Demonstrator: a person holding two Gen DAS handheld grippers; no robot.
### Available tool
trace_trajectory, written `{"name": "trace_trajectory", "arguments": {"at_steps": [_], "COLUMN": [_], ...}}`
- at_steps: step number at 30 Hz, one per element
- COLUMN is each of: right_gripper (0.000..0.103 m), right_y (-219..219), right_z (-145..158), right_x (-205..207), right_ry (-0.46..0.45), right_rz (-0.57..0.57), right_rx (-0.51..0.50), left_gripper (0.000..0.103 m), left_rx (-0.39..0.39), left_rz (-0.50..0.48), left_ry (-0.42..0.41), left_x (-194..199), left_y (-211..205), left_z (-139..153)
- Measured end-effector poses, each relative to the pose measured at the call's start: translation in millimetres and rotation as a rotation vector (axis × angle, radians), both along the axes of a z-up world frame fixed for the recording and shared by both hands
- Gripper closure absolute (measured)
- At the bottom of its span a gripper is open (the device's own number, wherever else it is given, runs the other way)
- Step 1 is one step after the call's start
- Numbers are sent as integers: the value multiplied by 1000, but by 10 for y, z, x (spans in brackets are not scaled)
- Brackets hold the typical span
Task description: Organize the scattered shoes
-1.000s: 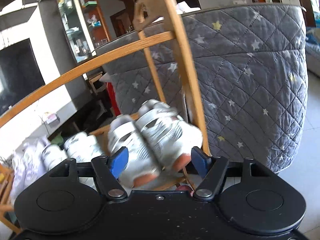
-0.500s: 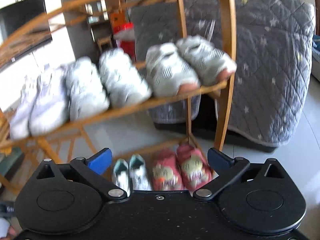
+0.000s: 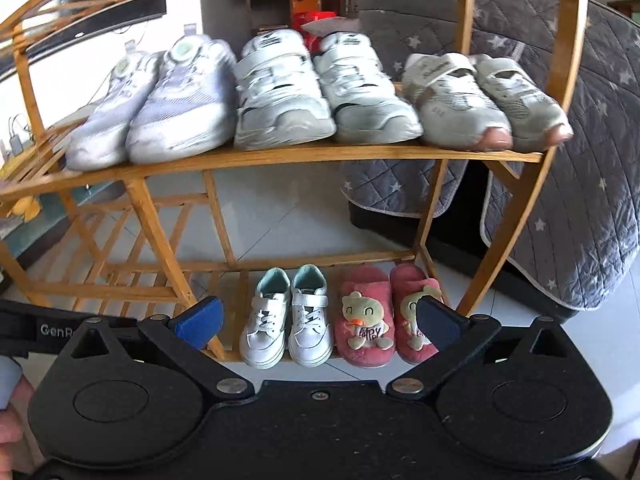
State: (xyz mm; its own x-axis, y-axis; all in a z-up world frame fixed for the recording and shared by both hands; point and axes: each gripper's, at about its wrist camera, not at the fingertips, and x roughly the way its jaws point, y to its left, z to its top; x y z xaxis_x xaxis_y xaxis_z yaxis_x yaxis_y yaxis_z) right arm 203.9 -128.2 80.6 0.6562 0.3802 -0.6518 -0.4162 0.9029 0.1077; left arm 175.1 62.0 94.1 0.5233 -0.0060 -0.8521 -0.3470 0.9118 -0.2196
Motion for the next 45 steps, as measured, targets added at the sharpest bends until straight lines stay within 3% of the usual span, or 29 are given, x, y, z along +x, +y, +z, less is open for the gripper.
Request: {"name": "trace_trajectory", "arguments": {"at_steps": [9,14,24,38,42,45], "right_gripper": [0,0,0,0,0,0], "right_y": [-8,-40,-157,-226,-320,-347], "right_z": [47,-26,-216,-373,-368,-339], "right_x": [-74,33,241,241,234,189], "right_ry": [-44,21,239,163,148,86], "right_rz": [20,-16,-86,-122,-144,-151], "right_rx": [-37,-40,3,-137,-124,-133], "left_gripper": [32,27,26,26,26,26], "left_rx": [-4,12,29,8,19,31], "left_rz": [2,-9,-51,-60,-82,-85], "left_ry": [13,12,35,48,39,40], "left_x": [-4,-35,-82,-43,-18,-9], "left_y": [-53,-45,-107,-296,-400,-442], "left_z": [-28,-18,-106,-251,-271,-289]}}
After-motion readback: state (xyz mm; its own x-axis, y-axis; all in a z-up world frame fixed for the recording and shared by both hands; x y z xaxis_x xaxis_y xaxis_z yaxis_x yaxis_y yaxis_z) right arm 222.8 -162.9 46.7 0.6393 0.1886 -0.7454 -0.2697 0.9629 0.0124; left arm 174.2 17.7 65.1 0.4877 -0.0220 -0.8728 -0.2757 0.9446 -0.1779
